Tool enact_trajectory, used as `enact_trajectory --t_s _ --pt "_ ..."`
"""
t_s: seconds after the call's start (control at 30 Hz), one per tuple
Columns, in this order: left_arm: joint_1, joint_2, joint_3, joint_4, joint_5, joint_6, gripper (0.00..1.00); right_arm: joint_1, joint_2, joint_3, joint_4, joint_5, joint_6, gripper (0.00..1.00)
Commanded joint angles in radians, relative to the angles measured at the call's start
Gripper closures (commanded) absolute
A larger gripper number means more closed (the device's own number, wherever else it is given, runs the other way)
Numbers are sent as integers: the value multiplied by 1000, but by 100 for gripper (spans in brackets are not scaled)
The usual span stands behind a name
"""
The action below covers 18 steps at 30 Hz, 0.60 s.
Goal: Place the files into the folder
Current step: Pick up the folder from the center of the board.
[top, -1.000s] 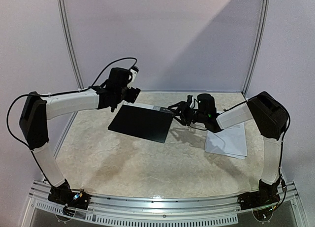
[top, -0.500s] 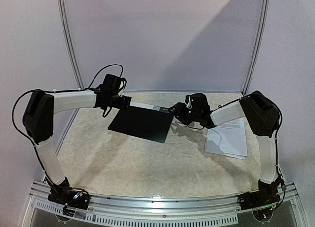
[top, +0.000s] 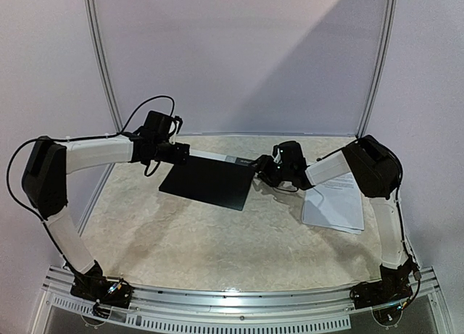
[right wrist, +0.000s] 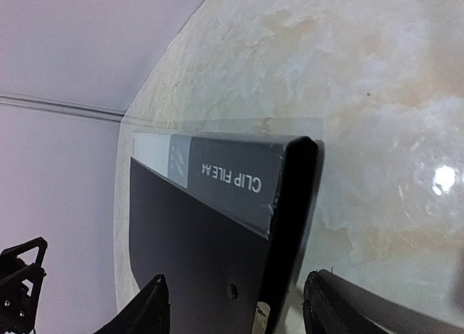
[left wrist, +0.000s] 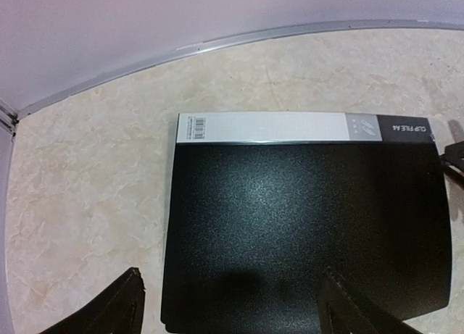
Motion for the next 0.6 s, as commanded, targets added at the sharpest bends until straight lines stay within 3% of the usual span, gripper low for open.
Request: enact_trajectory --t_s 0.0,0.4,0.57 --pt "3 -86 -41 -7 28 -13 17 -12 74 71 30 -49 53 40" --pt "2 -115 -57 -16 26 -2 18 -19 165 117 144 -114 151 55" --pt "3 -119 -66 -16 27 2 18 -20 168 132 134 -113 145 54"
